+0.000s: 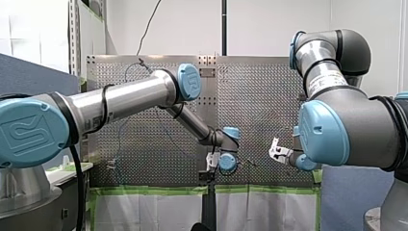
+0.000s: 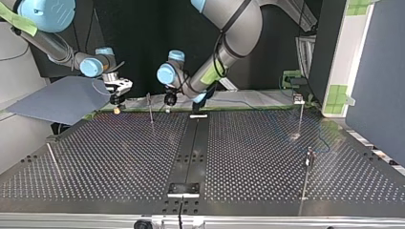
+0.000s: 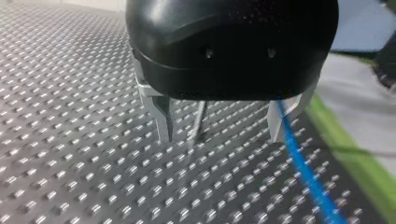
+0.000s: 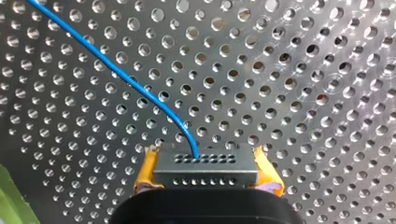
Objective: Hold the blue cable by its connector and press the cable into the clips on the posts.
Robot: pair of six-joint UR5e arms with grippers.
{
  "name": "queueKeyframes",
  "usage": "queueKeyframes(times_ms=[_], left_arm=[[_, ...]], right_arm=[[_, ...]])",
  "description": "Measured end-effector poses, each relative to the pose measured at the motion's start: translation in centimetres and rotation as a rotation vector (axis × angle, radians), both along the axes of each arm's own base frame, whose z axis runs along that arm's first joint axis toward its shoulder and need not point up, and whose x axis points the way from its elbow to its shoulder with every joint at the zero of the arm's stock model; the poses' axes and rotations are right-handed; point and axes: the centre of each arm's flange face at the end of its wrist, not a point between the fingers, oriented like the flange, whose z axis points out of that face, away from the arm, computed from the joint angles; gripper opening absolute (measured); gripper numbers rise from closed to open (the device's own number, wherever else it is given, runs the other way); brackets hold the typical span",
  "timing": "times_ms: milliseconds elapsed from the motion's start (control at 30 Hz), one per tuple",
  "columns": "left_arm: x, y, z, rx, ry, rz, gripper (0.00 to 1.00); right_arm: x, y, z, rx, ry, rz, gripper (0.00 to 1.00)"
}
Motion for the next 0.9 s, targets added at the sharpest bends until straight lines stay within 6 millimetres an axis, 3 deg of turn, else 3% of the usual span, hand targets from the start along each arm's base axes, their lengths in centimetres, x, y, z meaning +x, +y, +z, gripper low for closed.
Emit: queueKeyframes(times_ms=[433, 733, 900], left_arm=[[-5.5, -0.3, -2.9, 0.058, 0.076, -0.058, 1.00], [-8.0, -1.3, -0.6, 0.010, 0.041, -0.082, 1.00], [-9.8, -1.6, -0.6, -0.004, 0.036, -0.099, 1.00]], right_arm=[[0.0, 0.1, -0.2, 0.013, 0.004, -0.021, 0.00], [0.2, 0.2, -0.2, 0.014, 0.003, -0.017, 0.00], [0.4, 0.3, -0.3, 0.016, 0.004, -0.019, 0.00]])
